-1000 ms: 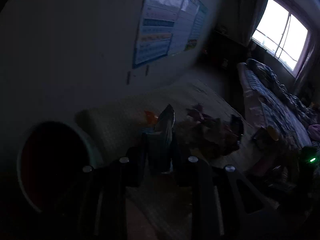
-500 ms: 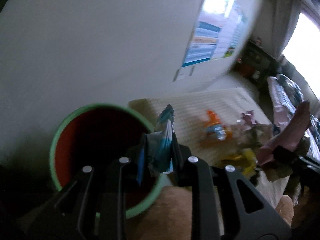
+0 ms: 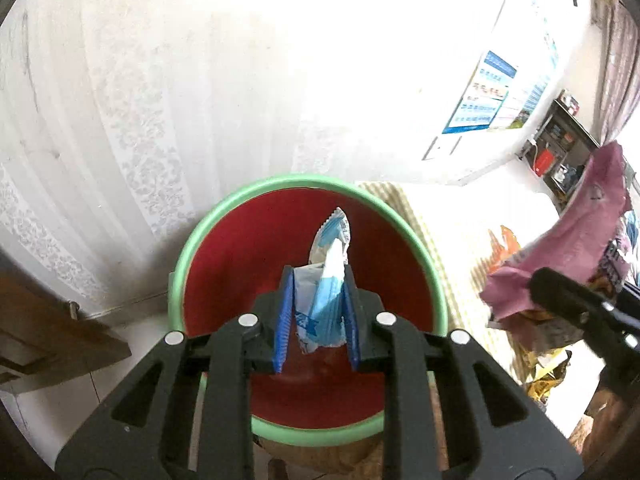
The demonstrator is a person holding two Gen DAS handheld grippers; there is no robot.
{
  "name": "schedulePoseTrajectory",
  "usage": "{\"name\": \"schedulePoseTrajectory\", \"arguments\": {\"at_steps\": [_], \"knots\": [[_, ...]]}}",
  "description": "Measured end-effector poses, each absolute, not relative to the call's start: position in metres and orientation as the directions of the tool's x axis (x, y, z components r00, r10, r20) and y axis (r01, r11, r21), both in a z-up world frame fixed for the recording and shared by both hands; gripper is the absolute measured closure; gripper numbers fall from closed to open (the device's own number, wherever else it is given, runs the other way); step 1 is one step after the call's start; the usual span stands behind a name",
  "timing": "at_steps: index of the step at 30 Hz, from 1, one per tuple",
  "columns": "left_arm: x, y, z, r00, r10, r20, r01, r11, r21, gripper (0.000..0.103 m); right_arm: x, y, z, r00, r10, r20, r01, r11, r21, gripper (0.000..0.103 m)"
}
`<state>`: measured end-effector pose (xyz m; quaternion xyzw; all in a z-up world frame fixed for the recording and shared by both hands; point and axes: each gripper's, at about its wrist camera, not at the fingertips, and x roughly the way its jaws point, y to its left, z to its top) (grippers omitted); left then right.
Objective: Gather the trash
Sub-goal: 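Carry both wrappers over the green-rimmed bin and open both grippers, then return both grippers to the table and grasp the orange chip bag with left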
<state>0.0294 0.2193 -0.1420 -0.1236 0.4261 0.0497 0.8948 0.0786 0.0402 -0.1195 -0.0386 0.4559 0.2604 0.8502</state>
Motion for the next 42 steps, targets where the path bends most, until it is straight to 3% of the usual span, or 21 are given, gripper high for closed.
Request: {"name": "schedulePoseTrajectory", "arguments": {"at_steps": [7, 11, 12, 22, 27, 30, 36, 39, 42], "knots": [[0.034, 0.221, -0.147, 0.622, 0.002, -0.783, -0.228, 0.957, -0.179, 0.078, 0.080, 0.058, -0.132, 0.421, 0.406, -0.811, -0.532, 0.835, 0.142, 0.060], [0.035, 0.225, -0.147, 0.632, 0.038, -0.774, -0.248, 0.956, -0.156, 0.039, 0.060, 0.064, -0.127, 0.430, 0.415, -0.802, -0.560, 0.819, 0.123, 0.046], [0.035, 0.225, -0.146, 0.637, 0.049, -0.769, -0.252, 0.957, -0.147, 0.037, 0.059, 0.065, -0.125, 0.439, 0.416, -0.796, -0.565, 0.817, 0.116, 0.043], [0.036, 0.213, -0.133, 0.658, 0.104, -0.746, -0.250, 0.964, -0.086, 0.027, 0.048, 0.039, -0.111, 0.473, 0.435, -0.766, -0.511, 0.844, 0.164, 0.038], [0.036, 0.178, -0.120, 0.692, 0.115, -0.712, -0.181, 0.983, -0.018, 0.015, 0.031, -0.010, -0.112, 0.492, 0.407, -0.769, -0.421, 0.885, 0.200, 0.037], [0.030, 0.151, -0.111, 0.737, 0.108, -0.668, -0.130, 0.991, 0.017, 0.013, 0.010, -0.046, -0.118, 0.515, 0.358, -0.779, -0.353, 0.917, 0.188, 0.037], [0.022, 0.089, -0.098, 0.796, -0.007, -0.606, 0.022, 1.000, 0.017, 0.011, -0.018, -0.118, -0.129, 0.573, 0.221, -0.789, -0.183, 0.973, 0.140, 0.037], [0.026, 0.060, -0.096, 0.806, -0.048, -0.589, 0.068, 0.998, 0.011, 0.009, -0.024, -0.158, -0.131, 0.591, 0.189, -0.784, -0.065, 0.980, 0.187, 0.037], [0.041, 0.029, -0.109, 0.761, -0.111, -0.639, 0.170, 0.985, 0.031, 0.009, -0.031, -0.188, -0.130, 0.612, 0.168, -0.773, 0.016, 0.974, 0.225, 0.037]]}}
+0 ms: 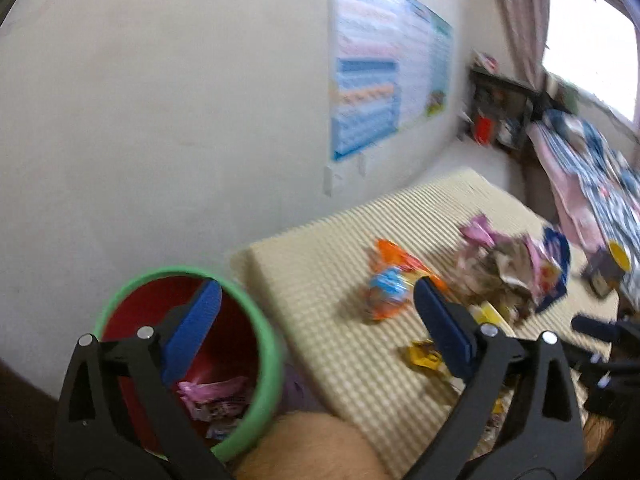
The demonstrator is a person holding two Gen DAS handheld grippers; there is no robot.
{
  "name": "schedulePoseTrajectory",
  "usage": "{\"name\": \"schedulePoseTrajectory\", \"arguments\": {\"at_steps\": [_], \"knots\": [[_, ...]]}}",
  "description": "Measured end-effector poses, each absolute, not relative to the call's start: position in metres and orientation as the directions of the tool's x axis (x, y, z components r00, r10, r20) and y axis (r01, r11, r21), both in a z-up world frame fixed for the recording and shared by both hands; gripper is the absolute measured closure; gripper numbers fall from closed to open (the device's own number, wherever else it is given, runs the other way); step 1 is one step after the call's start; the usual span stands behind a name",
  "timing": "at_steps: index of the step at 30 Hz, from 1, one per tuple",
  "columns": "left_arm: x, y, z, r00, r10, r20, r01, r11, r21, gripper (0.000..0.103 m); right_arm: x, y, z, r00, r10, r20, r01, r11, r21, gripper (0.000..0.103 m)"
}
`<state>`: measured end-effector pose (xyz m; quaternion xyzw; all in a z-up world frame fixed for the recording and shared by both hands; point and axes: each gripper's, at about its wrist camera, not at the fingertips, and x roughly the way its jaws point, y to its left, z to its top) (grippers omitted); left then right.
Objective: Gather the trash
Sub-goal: 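Return both grippers to the table and grasp the orange chip bag with left, then hold the orange chip bag in the left gripper while the right grasps a pink wrapper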
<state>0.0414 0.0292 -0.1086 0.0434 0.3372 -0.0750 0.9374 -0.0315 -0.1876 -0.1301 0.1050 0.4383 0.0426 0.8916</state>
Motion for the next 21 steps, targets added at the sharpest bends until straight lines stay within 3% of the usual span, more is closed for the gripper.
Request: {"name": "schedulePoseTrajectory", "arguments": {"at_steps": [4, 11, 14, 16, 17, 20, 21], "knots": [[0.068, -0.002, -0.127, 0.670, -0.192, -0.718, 0.298, 0.954, 0.023, 0.009, -0.038, -0.213, -0.137, 0.616, 0.175, -0.768, 0.069, 0.959, 0.274, 0.037], [0.121, -0.045, -0.164, 0.551, -0.192, -0.812, 0.365, 0.930, 0.028, 0.010, -0.045, -0.232, -0.142, 0.618, 0.197, -0.761, 0.105, 0.939, 0.328, 0.037], [0.150, -0.050, -0.186, 0.476, -0.156, -0.865, 0.328, 0.945, 0.010, 0.025, -0.046, -0.239, -0.145, 0.616, 0.207, -0.760, 0.121, 0.928, 0.352, 0.037], [0.163, -0.050, -0.199, 0.416, -0.179, -0.892, 0.311, 0.949, -0.045, 0.028, -0.046, -0.243, -0.147, 0.616, 0.209, -0.760, 0.126, 0.925, 0.358, 0.037], [0.168, -0.052, -0.206, 0.388, -0.175, -0.905, 0.304, 0.951, -0.053, 0.039, -0.046, -0.244, -0.148, 0.614, 0.211, -0.761, 0.128, 0.924, 0.360, 0.037], [0.169, -0.059, -0.215, 0.384, -0.128, -0.914, 0.318, 0.948, 0.001, 0.054, -0.045, -0.246, -0.149, 0.612, 0.217, -0.761, 0.130, 0.921, 0.367, 0.037], [0.165, -0.059, -0.213, 0.390, -0.132, -0.911, 0.324, 0.946, 0.001, 0.055, -0.045, -0.247, -0.149, 0.613, 0.217, -0.760, 0.129, 0.921, 0.367, 0.037]]}}
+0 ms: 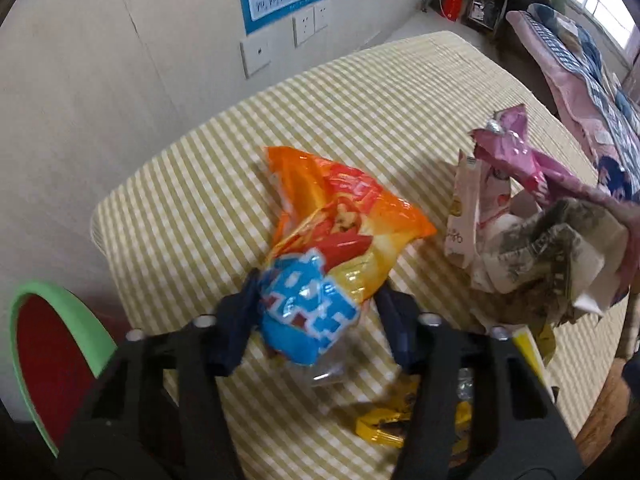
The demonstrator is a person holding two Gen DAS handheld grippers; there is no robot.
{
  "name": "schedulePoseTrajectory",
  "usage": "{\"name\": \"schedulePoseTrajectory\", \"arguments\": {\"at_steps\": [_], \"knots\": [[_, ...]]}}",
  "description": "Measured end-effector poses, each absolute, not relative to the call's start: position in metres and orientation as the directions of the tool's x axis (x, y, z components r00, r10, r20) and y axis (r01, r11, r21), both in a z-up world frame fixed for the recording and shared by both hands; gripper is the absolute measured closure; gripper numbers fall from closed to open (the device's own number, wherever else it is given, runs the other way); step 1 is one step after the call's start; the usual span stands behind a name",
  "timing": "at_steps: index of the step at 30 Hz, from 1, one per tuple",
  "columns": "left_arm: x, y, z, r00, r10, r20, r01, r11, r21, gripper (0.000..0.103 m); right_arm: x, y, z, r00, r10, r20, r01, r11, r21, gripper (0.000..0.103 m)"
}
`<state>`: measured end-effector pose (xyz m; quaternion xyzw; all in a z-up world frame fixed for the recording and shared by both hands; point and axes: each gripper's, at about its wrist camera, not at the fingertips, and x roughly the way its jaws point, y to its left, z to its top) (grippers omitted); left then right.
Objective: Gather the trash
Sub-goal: 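Hold the orange chip bag in the left gripper while the right grasps a pink wrapper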
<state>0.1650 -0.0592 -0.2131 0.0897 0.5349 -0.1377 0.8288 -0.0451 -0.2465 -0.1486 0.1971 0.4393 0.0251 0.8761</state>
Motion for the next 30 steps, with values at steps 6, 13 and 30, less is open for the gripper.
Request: {"name": "schedulePoseTrajectory", "arguments": {"at_steps": [6, 13, 30], "knots": [[0.117, -0.048, -0.183, 0.476, -0.189, -0.859, 0.344, 0.939, -0.016, 0.057, -0.040, -0.243, -0.150, 0.608, 0.221, -0.763, 0.124, 0.922, 0.367, 0.037], [0.056, -0.026, -0.148, 0.541, -0.215, -0.813, 0.339, 0.941, -0.024, 0.057, -0.026, -0.233, -0.132, 0.639, 0.209, -0.740, 0.076, 0.941, 0.331, 0.037], [0.033, -0.001, -0.121, 0.588, -0.265, -0.764, 0.267, 0.955, -0.126, 0.056, 0.057, -0.250, -0.143, 0.583, 0.236, -0.778, 0.143, 0.912, 0.384, 0.077]]}}
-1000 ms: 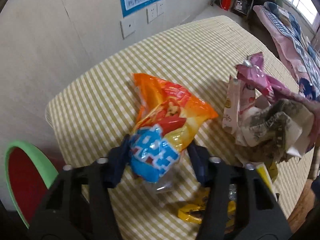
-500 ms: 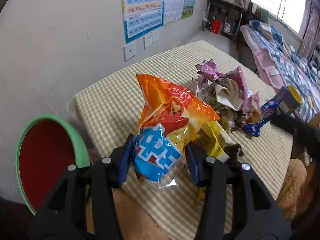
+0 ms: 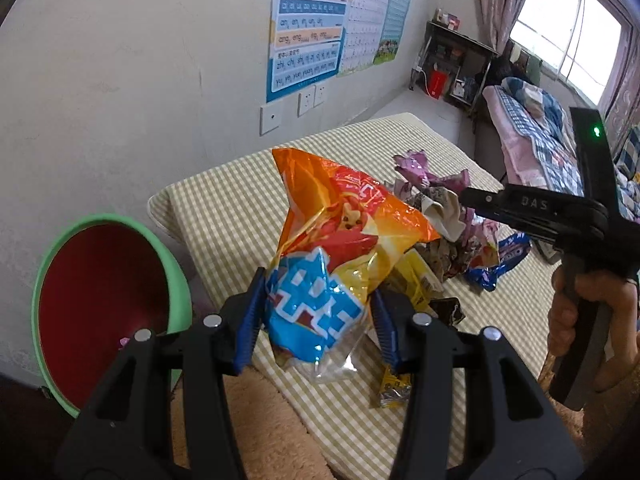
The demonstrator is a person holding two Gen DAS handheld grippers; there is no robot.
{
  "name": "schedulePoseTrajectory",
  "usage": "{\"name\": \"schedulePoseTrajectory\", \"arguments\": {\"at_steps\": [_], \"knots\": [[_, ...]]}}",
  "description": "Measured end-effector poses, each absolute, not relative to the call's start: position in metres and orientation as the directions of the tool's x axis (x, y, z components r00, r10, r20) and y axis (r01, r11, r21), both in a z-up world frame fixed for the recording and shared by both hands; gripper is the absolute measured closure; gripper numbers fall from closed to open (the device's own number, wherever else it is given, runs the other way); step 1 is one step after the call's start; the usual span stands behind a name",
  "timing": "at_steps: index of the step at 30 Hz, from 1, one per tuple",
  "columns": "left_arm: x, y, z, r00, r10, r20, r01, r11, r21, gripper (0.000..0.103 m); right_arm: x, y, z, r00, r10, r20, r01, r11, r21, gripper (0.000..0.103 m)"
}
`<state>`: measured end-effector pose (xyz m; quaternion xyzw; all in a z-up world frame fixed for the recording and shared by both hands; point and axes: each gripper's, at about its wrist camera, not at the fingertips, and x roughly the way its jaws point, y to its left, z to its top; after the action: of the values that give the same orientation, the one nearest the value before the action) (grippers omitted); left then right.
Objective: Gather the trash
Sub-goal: 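Hold the orange chip bag in the left gripper while the right grasps a pink wrapper, then carry both wrappers over the bin and open both grippers to drop them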
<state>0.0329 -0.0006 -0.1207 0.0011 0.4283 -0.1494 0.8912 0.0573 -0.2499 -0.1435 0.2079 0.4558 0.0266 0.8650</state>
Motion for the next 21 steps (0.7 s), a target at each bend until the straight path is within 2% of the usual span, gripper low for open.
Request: {"name": "schedulePoseTrajectory", "arguments": {"at_steps": [6, 21], "knots": [[0.034, 0.008, -0.120, 0.593, -0.264, -0.761, 0.237, 0.960, -0.149, 0.056, 0.036, -0.247, -0.121, 0.634, 0.217, -0.742, 0.109, 0.925, 0.364, 0.084], [0.028, 0.023, -0.096, 0.665, -0.219, -0.714, 0.209, 0.972, -0.104, 0.056, -0.029, -0.216, -0.057, 0.746, 0.232, -0.624, 0.020, 0.929, 0.369, 0.084]]}}
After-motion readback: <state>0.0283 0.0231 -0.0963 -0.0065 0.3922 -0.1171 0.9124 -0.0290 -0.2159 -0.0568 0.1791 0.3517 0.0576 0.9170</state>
